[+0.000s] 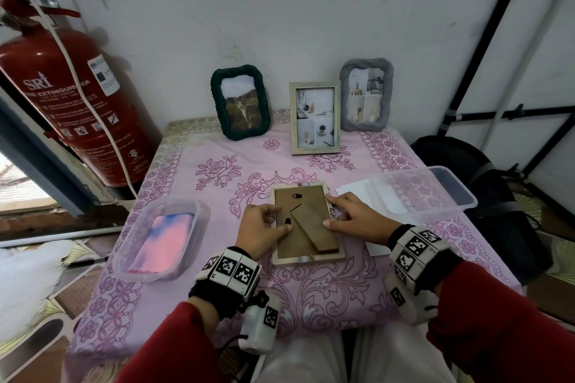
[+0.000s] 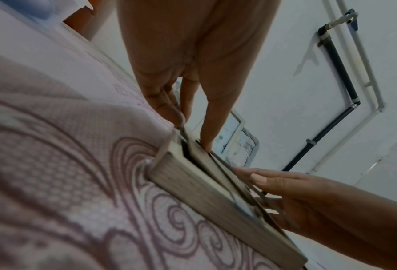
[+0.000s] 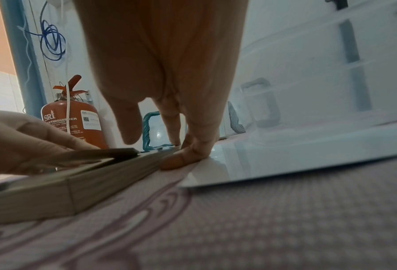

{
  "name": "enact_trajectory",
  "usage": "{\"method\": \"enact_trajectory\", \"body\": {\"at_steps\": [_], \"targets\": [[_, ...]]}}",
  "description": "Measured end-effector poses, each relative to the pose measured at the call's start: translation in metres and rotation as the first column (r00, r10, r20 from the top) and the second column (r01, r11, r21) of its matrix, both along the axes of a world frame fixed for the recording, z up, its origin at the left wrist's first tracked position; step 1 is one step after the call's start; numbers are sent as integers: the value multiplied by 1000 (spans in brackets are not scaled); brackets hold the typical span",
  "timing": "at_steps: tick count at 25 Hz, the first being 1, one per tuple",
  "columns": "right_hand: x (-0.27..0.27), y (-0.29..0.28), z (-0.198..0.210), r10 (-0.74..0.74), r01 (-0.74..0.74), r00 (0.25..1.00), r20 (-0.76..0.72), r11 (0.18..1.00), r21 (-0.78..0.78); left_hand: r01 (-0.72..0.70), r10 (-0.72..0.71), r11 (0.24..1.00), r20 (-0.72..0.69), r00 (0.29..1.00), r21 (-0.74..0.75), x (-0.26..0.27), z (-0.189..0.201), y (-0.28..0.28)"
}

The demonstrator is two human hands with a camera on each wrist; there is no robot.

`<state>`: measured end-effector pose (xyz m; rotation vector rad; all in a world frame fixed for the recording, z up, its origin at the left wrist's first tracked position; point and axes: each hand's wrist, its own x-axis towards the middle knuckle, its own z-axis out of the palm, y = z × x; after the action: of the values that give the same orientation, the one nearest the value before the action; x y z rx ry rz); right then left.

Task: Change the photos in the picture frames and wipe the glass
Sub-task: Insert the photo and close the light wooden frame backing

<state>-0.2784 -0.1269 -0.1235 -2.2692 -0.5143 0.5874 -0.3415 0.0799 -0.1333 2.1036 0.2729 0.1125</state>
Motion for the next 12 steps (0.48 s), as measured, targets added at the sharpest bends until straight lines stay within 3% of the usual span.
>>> {"method": "enact_trajectory", "body": {"at_steps": [2, 5, 8, 12], "targets": [[0, -1, 0, 12, -12, 1000, -3, 1000, -16, 19, -17, 996, -20, 1000, 88, -2, -1, -1], [-1, -1, -1, 23, -22, 999, 24, 999, -35, -14, 16, 996, -20, 1000, 93, -3, -1, -2], [-2, 0, -1, -2, 3, 999, 46, 1000, -14, -29, 31, 999, -82, 996, 21, 1, -2, 2], [-3, 0, 1, -8, 7, 998, 63, 1000, 5, 56, -59, 998, -106, 993, -26, 5, -5, 8]]}}
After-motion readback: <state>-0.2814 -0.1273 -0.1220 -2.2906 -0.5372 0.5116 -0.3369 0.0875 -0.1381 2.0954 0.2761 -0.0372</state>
